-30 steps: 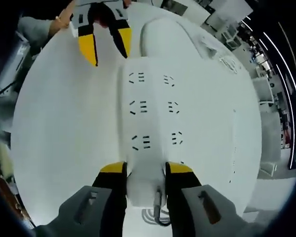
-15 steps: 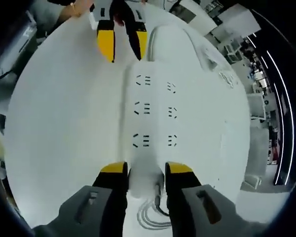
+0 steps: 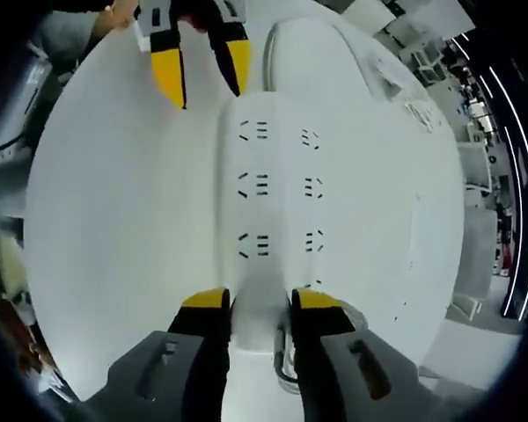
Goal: Straighten the power strip on the desk, plug the charger into it
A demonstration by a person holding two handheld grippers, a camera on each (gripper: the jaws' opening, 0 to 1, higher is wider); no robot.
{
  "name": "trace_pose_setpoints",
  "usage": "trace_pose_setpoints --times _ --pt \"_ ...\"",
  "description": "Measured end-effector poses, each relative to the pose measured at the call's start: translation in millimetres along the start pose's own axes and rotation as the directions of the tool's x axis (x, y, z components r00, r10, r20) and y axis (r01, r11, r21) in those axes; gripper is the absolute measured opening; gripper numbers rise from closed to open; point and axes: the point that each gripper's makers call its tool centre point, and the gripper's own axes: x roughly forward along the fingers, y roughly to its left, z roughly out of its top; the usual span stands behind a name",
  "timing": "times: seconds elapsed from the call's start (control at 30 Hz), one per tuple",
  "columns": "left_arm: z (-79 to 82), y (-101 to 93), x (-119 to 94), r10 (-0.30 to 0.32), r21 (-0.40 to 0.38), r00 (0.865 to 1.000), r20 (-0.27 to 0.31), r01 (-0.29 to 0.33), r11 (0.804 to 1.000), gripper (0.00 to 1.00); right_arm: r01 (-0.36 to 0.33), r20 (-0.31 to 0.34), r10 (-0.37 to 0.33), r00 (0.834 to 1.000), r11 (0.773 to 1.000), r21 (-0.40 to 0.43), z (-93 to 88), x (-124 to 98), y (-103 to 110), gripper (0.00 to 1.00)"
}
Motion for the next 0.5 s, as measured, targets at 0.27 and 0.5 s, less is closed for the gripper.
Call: trace_pose_setpoints --times 0.27,0.5 --pt "-3.4 3.6 0.7 0.018 0.017 1.0 -0.019 -0.018 1.0 0.25 0.001 0.031 -0.001 1.0 1.0 0.015 -0.5 1.4 4.2 0.26" --pt "-4.4 6.0 2.2 0.017 0.003 1.0 -0.023 -0.017 1.0 0.25 0.041 0.056 -0.043 0.998 0.999 0.028 -0.1 1.4 2.4 0.26"
